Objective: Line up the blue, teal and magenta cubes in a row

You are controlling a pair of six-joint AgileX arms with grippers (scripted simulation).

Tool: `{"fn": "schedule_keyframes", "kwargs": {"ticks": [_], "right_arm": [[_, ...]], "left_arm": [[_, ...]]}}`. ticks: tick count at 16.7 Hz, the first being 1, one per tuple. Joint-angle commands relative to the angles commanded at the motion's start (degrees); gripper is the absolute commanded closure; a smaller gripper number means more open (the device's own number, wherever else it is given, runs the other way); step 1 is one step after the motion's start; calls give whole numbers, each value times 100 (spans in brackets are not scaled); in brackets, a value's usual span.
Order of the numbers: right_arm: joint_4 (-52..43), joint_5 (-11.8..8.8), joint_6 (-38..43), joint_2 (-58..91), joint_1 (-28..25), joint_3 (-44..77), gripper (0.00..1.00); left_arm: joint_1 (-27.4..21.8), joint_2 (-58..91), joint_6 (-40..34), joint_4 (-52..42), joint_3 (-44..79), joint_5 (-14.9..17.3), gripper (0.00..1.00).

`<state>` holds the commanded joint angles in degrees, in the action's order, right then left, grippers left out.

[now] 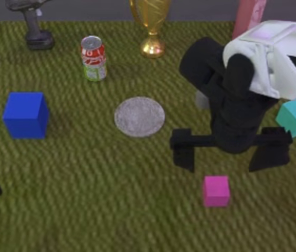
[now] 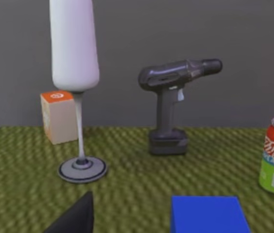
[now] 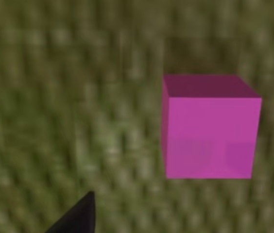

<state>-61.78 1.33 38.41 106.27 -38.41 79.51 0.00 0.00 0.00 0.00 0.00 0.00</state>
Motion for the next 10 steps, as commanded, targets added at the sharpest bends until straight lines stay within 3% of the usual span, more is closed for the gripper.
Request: {"fn": "schedule_keyframes", "kwargs": {"ticks": [5,10], "right_arm": [[-146,-10,-626,315,376,409,0],[-498,-44,-2545,1059,1427,1351,0]], "left_arm": [[0,0,0,0,0,0,0],[0,0,0,0,0,0,0]]}}
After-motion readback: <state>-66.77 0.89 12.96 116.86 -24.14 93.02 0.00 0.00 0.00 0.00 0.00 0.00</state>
